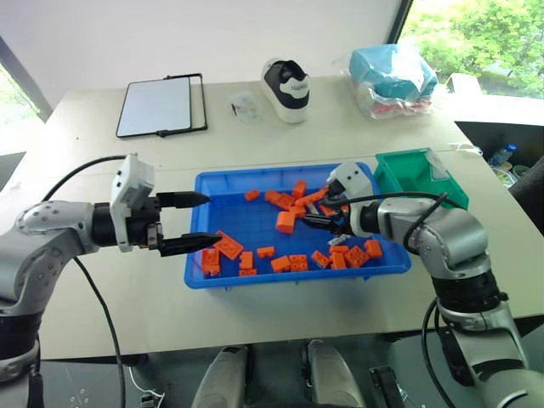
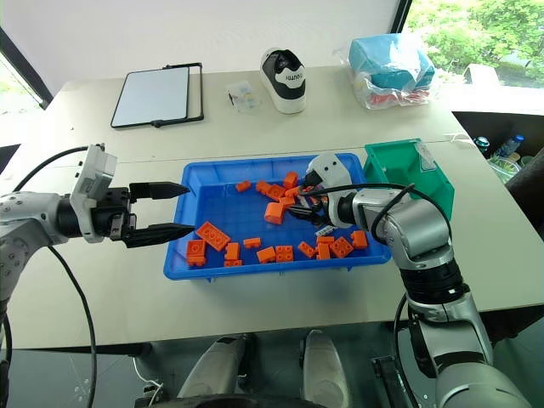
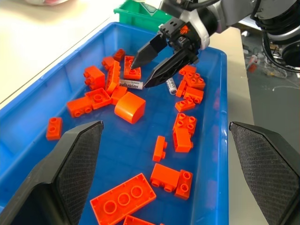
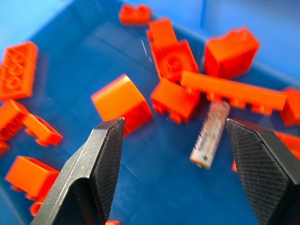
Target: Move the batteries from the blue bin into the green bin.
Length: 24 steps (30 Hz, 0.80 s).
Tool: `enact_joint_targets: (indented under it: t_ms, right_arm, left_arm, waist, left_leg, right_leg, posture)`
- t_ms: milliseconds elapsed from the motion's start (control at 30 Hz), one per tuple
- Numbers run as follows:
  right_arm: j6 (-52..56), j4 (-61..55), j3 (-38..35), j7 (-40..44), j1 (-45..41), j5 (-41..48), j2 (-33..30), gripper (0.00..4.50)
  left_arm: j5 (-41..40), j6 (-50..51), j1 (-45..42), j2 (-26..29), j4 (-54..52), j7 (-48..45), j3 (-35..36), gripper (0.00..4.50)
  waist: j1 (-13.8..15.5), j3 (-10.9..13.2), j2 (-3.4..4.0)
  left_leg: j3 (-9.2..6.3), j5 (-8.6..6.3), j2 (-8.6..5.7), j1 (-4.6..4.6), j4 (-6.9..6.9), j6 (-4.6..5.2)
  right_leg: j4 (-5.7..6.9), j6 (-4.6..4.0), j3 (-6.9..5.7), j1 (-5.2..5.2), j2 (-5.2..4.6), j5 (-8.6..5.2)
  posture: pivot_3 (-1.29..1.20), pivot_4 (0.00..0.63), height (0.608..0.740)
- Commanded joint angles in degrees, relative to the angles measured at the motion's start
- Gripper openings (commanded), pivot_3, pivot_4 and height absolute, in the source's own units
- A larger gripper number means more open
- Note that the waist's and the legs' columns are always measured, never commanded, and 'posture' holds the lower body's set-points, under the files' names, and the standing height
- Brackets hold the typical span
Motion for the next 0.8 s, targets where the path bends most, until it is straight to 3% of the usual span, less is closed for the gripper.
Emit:
enact_joint_targets:
  t_ms: [33, 633, 733, 800]
  right_arm:
    - [-1.74, 0.06, -0.50, -0.48, -0.10, -0.26, 0.78, 3.50]
    - [-7.61, 4.49, 4.12, -0.83, 3.12, -4.15, 1.86, 3.50]
    - [-9.08, 5.76, 4.25, -0.78, 2.90, -4.94, 1.91, 2.72]
    - [-9.35, 5.47, 4.29, -0.68, 2.93, -5.12, 1.82, 1.70]
  left_arm:
    - [-0.82, 0.01, 0.40, 0.86, -2.09, 0.46, 1.97, 4.50]
    - [-0.63, -0.85, -0.45, -0.02, -1.56, 1.23, 0.81, 4.50]
    - [-0.56, -0.96, -0.86, -0.14, -1.28, 1.16, 0.61, 4.50]
    - [-0.47, -1.04, -1.14, -0.23, -1.01, 1.08, 0.47, 4.50]
  waist:
    - [-0.02, 0.00, 0.00]
    - [-0.04, 0.00, -0.01]
    - [-0.02, -0.01, -0.02]
    - [-0.02, -0.01, -0.02]
  left_leg:
    - [0.00, 0.00, 0.00, 0.00, 0.00, 0.00]
    - [0.01, 0.00, 0.00, 0.04, 0.01, 0.00]
    - [0.02, 0.00, 0.00, 0.14, 0.01, 0.00]
    - [0.02, 0.00, 0.00, 0.17, 0.01, 0.00]
  right_leg:
    - [0.00, 0.00, 0.00, 0.00, 0.00, 0.00]
    - [0.02, 0.01, 0.00, 0.03, 0.04, 0.00]
    - [0.01, 0.00, 0.00, 0.12, 0.06, 0.00]
    - [0.01, 0.00, 0.00, 0.15, 0.08, 0.00]
  posture:
    - [0.00, 0.150, 0.731]
    - [0.00, 0.150, 0.731]
    - [0.00, 0.150, 0.731]
    - [0.00, 0.150, 0.731]
